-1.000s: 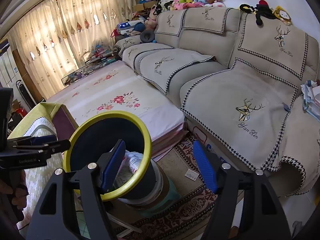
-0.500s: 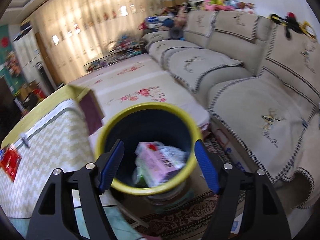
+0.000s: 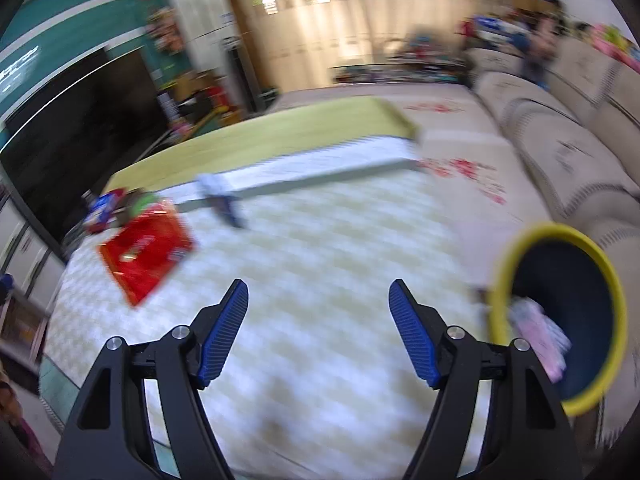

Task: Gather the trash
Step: 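Grasp the white toothpaste tube with the right gripper, then carry the toothpaste tube over the yellow bin and open the right gripper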

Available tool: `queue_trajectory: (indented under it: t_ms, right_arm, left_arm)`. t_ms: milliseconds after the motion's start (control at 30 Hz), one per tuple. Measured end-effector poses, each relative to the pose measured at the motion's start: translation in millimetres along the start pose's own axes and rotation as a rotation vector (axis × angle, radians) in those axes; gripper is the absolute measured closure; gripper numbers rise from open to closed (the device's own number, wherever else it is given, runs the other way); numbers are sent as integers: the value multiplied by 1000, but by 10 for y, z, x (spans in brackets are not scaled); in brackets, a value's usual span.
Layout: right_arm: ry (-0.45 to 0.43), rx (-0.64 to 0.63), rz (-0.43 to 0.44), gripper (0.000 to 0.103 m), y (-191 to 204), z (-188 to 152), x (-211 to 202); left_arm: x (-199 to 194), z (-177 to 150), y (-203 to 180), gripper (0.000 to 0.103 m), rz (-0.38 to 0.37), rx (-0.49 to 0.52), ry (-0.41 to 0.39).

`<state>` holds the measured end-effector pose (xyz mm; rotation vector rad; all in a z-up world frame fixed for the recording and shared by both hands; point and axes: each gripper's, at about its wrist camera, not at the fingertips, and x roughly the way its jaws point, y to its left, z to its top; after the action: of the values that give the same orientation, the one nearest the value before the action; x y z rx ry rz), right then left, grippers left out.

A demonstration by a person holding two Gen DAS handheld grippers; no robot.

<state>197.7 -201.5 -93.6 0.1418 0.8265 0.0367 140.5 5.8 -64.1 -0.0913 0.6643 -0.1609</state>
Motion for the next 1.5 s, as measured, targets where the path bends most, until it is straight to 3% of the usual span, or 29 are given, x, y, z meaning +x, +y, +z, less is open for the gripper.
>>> queue_trajectory:
  t_ms: [200, 367, 567, 667, 800, 833, 900, 933, 1067, 1267, 1500]
  right_arm:
    - [2, -140, 1, 34, 577, 467, 500]
    - [57, -156, 51, 34, 662, 755, 938]
    - [120, -183, 70, 35, 752, 839, 1281]
    - [143, -207, 70, 39, 801, 823, 1397]
    - [173, -221, 62, 55, 821, 780, 1505]
    - [165, -226, 56, 59, 831, 772, 1504]
    - [168, -225, 54, 80, 835, 771, 1499]
    - [168, -221, 57, 83, 839, 766, 1497]
    - [153, -184, 66, 83, 781, 752, 1392]
    - [82, -143, 87, 83, 641, 665, 889]
    - [-20, -39, -15, 83, -7, 330, 105]
  left_arm:
    - [112, -116, 152, 5, -15, -35, 25]
    - [126, -111, 213, 5, -6, -44, 20]
    - [227, -100, 297, 5, 0, -69, 37]
    - [272, -111, 295, 5, -8, -73, 46]
    - [366, -144, 264, 5, -20, -74, 69]
    - [376, -151, 263, 5, -20, -73, 72]
    - [402, -162, 259, 5, -21, -75, 78]
    - [411, -166, 262, 5, -20, -78, 79]
    - [426, -181, 279, 5, -24, -88, 84]
    - [439, -199, 291, 5, -26, -90, 87]
    - [467, -205, 143, 5, -49, -67, 104]
